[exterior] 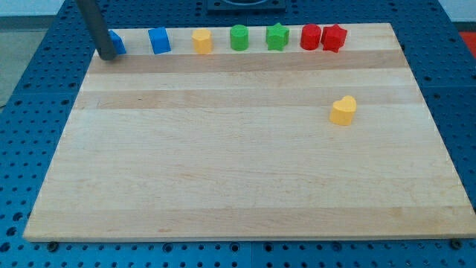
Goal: Push the yellow heart towards the top right
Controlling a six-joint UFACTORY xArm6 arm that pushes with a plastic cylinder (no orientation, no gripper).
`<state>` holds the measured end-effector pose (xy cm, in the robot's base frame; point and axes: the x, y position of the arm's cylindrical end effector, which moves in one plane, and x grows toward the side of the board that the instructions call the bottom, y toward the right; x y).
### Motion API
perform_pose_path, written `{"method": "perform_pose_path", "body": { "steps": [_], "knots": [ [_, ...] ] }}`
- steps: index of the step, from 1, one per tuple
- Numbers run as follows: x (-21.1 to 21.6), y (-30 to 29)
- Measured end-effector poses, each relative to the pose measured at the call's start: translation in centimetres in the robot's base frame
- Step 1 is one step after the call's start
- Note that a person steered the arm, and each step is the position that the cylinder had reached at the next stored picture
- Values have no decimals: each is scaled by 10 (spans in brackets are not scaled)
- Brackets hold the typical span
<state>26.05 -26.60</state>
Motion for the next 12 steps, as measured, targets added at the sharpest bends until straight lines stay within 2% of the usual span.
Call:
{"method": "perform_pose_path", "body": {
  "steps": [1, 5, 7, 11, 12],
  "knots": [
    [11, 13],
    [203, 155],
    [223, 184],
    [223, 176],
    [237, 262]
  ]
}}
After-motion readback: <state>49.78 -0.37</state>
